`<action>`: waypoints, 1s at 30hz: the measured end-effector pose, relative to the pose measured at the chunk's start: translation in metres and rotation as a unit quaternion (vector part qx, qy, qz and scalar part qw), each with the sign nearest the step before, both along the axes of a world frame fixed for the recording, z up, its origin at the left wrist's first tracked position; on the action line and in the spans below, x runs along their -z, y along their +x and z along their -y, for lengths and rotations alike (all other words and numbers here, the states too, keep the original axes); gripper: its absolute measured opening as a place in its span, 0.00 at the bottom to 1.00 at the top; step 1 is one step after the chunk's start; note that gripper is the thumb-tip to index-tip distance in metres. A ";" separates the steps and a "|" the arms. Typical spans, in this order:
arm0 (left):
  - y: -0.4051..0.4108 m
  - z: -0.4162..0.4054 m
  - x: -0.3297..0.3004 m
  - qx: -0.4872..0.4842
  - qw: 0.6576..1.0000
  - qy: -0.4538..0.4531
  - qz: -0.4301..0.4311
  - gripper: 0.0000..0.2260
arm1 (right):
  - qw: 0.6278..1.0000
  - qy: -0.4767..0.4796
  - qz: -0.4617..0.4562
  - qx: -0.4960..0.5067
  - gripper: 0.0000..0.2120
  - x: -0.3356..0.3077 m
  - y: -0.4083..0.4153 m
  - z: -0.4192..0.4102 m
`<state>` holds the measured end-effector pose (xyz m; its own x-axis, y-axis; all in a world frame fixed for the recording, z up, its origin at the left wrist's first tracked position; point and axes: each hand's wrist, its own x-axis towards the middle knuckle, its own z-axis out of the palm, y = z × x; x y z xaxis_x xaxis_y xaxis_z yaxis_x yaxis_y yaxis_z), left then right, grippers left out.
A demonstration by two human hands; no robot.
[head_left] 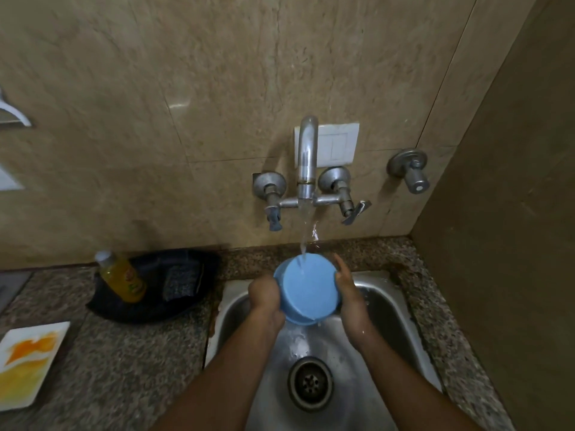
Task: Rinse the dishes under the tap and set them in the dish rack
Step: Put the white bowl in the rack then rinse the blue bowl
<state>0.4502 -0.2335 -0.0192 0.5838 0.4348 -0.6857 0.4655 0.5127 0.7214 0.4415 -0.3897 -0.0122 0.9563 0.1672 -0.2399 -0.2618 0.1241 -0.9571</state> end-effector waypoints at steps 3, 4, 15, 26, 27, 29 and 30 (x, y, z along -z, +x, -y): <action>-0.004 -0.002 -0.005 0.006 0.999 -0.045 0.005 0.22 | 0.980 0.134 -0.142 0.026 0.20 -0.006 -0.001 -0.003; -0.006 -0.003 -0.007 0.017 0.997 -0.070 0.011 0.22 | 0.974 0.143 -0.174 0.028 0.18 -0.004 -0.001 -0.005; -0.007 0.000 -0.046 0.046 0.996 0.067 0.048 0.18 | 0.952 0.170 -0.254 0.017 0.30 -0.017 -0.004 -0.003; -0.018 -0.002 -0.049 0.123 0.968 0.181 0.123 0.16 | 0.947 0.234 -0.221 0.027 0.25 -0.020 0.005 -0.005; -0.018 -0.004 -0.050 0.122 0.971 0.165 0.123 0.15 | 0.950 0.230 -0.210 0.030 0.26 -0.021 0.006 -0.008; -0.017 -0.006 -0.054 0.122 0.978 0.125 0.114 0.12 | 0.959 0.210 -0.186 0.046 0.29 -0.023 0.007 -0.013; -0.016 -0.006 -0.056 0.123 0.983 0.097 0.100 0.12 | 0.962 0.203 -0.173 0.055 0.31 -0.025 0.007 -0.015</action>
<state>0.4345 -0.2272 0.0370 0.8015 0.3760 -0.4650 0.3975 0.2458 0.8840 0.4489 -0.3745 0.0131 0.8487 0.2157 -0.4829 -0.5192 0.5144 -0.6825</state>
